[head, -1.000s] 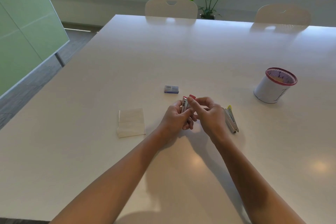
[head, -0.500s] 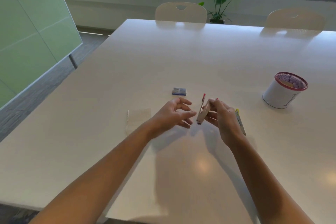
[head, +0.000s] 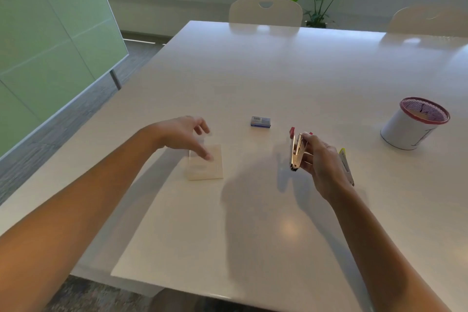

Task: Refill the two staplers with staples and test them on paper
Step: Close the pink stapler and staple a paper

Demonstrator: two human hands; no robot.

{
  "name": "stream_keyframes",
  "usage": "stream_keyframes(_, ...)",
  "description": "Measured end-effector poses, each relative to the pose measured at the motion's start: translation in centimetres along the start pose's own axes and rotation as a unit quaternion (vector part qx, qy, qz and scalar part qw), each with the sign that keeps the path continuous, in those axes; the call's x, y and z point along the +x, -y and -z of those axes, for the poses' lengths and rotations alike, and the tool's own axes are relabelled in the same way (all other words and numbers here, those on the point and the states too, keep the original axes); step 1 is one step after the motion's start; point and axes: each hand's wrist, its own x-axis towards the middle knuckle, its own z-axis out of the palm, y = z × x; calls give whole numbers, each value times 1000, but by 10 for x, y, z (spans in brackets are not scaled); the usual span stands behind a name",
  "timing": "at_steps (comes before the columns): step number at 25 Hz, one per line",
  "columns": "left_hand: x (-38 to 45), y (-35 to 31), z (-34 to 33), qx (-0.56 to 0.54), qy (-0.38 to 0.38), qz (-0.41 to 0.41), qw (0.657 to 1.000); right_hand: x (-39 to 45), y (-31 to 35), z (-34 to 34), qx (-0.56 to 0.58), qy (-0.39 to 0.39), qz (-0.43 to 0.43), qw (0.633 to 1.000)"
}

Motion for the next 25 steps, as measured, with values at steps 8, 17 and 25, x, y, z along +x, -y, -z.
stream_keyframes(8,9,4,-12,54,17,26,998,-4,-4,-7,-41,78,-21,996)
stream_keyframes(17,12,4,-23,-80,-13,13,997,-15,1,-16,-39,147,-38,988)
stream_keyframes(25,9,-41,-46,-415,68,-114,900,-8,3,-11,41,176,-11,984)
